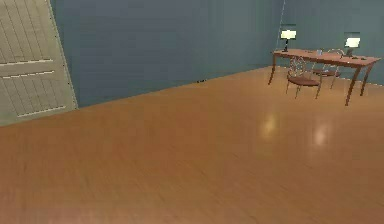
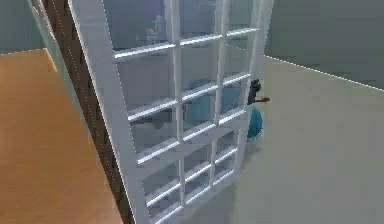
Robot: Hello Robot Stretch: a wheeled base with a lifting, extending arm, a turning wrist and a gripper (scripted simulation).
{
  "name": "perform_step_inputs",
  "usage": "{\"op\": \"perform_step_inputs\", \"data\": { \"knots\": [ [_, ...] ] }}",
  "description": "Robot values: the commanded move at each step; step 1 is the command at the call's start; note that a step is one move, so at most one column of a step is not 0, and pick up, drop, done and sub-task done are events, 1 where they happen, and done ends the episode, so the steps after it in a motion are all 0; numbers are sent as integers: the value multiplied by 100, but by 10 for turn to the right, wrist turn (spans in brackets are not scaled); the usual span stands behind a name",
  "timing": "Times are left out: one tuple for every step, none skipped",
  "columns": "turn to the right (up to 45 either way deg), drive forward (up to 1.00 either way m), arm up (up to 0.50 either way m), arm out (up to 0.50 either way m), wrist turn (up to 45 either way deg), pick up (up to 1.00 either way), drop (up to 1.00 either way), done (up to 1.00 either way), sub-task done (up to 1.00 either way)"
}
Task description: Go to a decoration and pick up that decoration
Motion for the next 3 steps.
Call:
{"op": "perform_step_inputs", "data": {
  "knots": [
    [0,50,0,0,0,0,0,0,0],
    [450,0,0,0,0,0,0,0,0],
    [0,30,0,0,0,0,0,0,0]
  ]
}}
